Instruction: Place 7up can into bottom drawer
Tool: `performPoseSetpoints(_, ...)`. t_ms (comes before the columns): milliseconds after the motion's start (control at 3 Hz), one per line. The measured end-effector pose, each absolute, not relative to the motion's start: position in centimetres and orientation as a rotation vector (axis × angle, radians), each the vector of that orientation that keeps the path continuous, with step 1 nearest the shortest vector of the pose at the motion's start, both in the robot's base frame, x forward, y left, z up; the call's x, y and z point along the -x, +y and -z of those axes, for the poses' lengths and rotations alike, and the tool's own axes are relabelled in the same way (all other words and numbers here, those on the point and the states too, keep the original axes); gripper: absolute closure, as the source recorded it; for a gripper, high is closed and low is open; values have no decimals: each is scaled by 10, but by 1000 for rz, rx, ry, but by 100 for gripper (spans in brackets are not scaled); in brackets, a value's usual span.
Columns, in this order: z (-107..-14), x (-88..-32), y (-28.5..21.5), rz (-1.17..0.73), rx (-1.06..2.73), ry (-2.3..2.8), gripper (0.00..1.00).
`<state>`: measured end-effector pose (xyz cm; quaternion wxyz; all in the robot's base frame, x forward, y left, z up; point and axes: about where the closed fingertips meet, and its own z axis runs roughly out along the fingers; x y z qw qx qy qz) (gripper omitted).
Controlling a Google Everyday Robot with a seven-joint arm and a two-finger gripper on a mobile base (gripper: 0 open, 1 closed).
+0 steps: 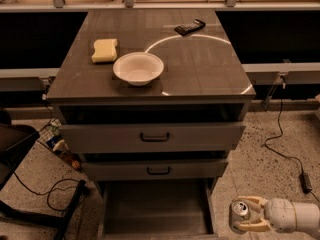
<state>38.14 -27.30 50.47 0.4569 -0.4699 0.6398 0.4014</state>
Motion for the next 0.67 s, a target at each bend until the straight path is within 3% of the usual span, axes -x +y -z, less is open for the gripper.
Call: performPoseSetpoints(667,-449,-445,-221,-1010,1108,1464,100)
